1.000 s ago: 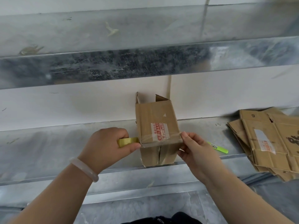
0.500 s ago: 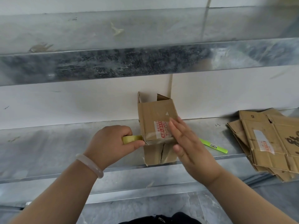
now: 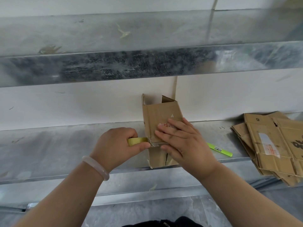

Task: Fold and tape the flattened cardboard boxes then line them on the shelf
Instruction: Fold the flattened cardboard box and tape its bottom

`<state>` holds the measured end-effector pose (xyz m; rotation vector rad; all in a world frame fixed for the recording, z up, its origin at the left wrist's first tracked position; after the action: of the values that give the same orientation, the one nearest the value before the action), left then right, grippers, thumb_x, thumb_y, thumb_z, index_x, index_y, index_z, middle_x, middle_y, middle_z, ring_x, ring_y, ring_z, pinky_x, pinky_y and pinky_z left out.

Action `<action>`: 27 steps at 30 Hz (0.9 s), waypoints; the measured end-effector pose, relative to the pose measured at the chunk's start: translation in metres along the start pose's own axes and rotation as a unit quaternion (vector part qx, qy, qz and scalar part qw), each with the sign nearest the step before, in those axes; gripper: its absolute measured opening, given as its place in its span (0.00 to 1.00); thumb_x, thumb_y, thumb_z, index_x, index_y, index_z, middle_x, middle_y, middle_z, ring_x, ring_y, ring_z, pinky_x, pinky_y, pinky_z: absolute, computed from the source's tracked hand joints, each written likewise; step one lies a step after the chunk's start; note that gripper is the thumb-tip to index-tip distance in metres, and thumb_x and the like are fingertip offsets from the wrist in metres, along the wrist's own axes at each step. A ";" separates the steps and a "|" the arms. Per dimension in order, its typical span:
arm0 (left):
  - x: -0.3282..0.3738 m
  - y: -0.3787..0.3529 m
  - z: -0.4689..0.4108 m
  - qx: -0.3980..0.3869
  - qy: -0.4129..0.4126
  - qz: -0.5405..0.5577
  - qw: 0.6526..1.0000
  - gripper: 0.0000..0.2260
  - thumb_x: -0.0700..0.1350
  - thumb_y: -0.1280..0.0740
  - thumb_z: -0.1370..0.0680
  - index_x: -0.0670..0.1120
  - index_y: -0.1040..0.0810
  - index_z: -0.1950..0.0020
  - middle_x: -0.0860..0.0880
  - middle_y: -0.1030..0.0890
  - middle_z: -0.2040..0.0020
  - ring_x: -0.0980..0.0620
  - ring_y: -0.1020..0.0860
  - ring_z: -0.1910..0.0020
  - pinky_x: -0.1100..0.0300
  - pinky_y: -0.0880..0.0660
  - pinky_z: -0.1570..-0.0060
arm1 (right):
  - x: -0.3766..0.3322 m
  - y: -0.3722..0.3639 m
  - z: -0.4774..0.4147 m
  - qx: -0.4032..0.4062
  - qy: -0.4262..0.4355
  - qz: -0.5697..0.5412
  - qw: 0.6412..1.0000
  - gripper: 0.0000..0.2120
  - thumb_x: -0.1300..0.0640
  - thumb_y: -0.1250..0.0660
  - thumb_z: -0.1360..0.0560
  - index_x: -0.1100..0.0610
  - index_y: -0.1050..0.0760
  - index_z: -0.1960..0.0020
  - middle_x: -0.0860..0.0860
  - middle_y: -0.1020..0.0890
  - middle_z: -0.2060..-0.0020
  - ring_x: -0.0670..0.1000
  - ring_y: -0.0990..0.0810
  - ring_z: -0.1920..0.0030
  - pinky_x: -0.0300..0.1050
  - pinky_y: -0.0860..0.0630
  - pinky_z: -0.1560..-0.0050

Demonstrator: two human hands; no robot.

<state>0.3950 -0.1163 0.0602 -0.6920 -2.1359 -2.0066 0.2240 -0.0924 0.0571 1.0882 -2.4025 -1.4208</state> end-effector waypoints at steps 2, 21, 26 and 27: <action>-0.001 -0.001 0.003 0.007 -0.003 0.040 0.999 0.17 0.69 0.33 0.33 0.56 0.23 0.61 0.56 0.24 0.68 0.59 0.26 0.66 0.64 0.34 0.67 | 0.004 -0.003 0.001 0.007 -0.008 -0.006 1.000 0.17 0.46 0.40 0.21 0.46 0.23 0.35 0.42 0.22 0.35 0.50 0.29 0.30 0.55 0.36 0.28; -0.012 -0.013 -0.002 -0.114 -0.073 -0.120 0.983 0.37 0.79 0.46 0.43 0.61 0.22 0.42 0.61 0.29 0.58 0.61 0.29 0.55 0.63 0.31 0.55 | 0.003 -0.001 0.000 0.016 -0.003 -0.009 1.000 0.16 0.46 0.40 0.20 0.47 0.22 0.36 0.43 0.22 0.35 0.49 0.28 0.30 0.56 0.35 0.28; -0.023 -0.002 0.001 -0.037 -0.086 0.112 0.989 0.31 0.78 0.36 0.43 0.67 0.23 0.45 0.62 0.27 0.55 0.60 0.27 0.57 0.71 0.32 0.58 | 0.004 0.001 0.000 0.035 -0.001 -0.012 0.999 0.16 0.46 0.41 0.19 0.48 0.21 0.36 0.44 0.22 0.36 0.50 0.28 0.31 0.56 0.36 0.28; -0.028 0.001 0.004 -0.010 -0.082 0.165 0.983 0.27 0.76 0.33 0.42 0.68 0.23 0.46 0.62 0.27 0.54 0.59 0.27 0.57 0.72 0.31 0.59 | 0.003 0.002 0.001 0.038 0.001 -0.011 0.999 0.16 0.46 0.41 0.19 0.48 0.21 0.36 0.44 0.22 0.36 0.50 0.27 0.31 0.56 0.36 0.28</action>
<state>0.4205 -0.1192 0.0495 -1.1665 -1.9242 -1.8514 0.2205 -0.0934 0.0576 1.1366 -2.4705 -1.3442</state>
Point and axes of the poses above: each hand's wrist, its own z-axis away from the middle knuckle, its own y-axis out of the back of the hand, x = y × z, the point moved 9 cm from there along -z, towards the middle knuckle
